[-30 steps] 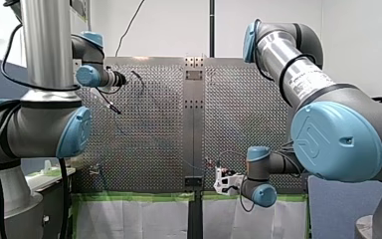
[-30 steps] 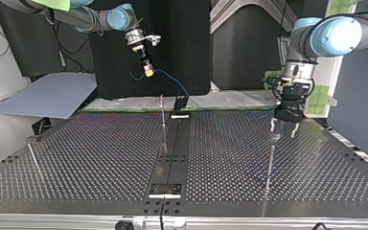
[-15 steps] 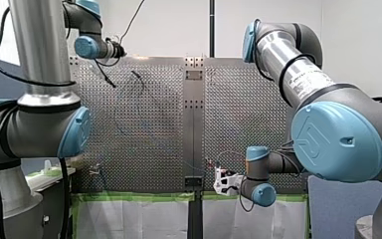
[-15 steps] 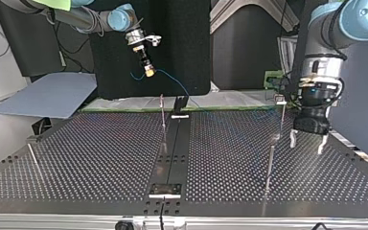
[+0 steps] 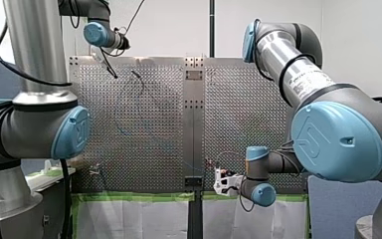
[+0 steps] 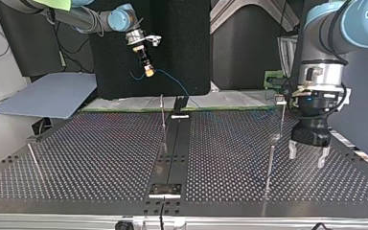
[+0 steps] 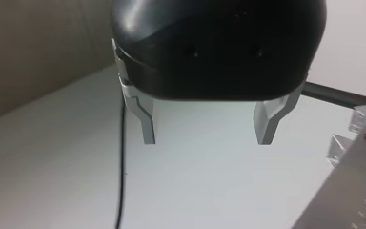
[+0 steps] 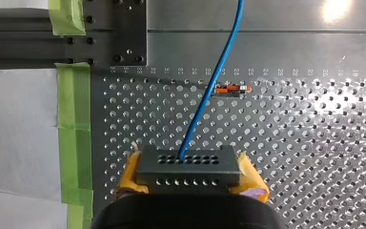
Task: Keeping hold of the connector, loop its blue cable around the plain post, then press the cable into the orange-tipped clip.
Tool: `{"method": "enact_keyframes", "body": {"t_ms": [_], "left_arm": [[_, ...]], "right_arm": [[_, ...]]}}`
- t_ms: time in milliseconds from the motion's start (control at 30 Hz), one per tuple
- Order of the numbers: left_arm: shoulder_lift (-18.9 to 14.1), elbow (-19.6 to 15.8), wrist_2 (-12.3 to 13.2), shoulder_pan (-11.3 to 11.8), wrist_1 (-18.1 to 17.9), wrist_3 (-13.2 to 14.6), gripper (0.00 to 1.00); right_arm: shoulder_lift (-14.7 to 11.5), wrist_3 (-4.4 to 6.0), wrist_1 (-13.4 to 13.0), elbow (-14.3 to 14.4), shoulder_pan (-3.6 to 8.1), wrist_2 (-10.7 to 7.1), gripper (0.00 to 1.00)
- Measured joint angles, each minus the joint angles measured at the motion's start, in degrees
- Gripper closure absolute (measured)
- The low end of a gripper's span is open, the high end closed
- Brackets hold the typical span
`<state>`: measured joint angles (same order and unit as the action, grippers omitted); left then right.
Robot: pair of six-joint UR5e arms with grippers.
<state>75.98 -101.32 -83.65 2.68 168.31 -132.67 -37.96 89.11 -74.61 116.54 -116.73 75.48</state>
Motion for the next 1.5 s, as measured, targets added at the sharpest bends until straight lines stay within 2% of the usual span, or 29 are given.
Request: {"method": "enact_keyframes", "body": {"t_ms": [233,667,833,1100,1500], "left_arm": [[3.64,4.26,-4.24,-4.24,4.28,4.25,0.00],[4.45,11.85,-11.99,-11.74,12.02,12.00,0.00],[5.41,12.65,-14.89,-12.40,14.91,14.89,0.00],[8.84,12.66,-19.51,-11.82,19.52,19.51,0.00],[9.22,12.68,-25.92,-11.19,25.97,25.94,0.00]], "right_arm": [[-0.02,-0.50,0.46,-0.08,-0.09,0.42,1.00],[-0.01,-0.84,1.11,-0.20,-0.17,0.56,1.00],[0.01,-1.00,1.36,-0.20,-0.18,0.62,1.00],[-0.02,-1.04,1.39,-0.20,-0.21,0.65,1.00],[-0.04,-1.04,1.39,-0.30,-0.25,0.65,1.00]]}}
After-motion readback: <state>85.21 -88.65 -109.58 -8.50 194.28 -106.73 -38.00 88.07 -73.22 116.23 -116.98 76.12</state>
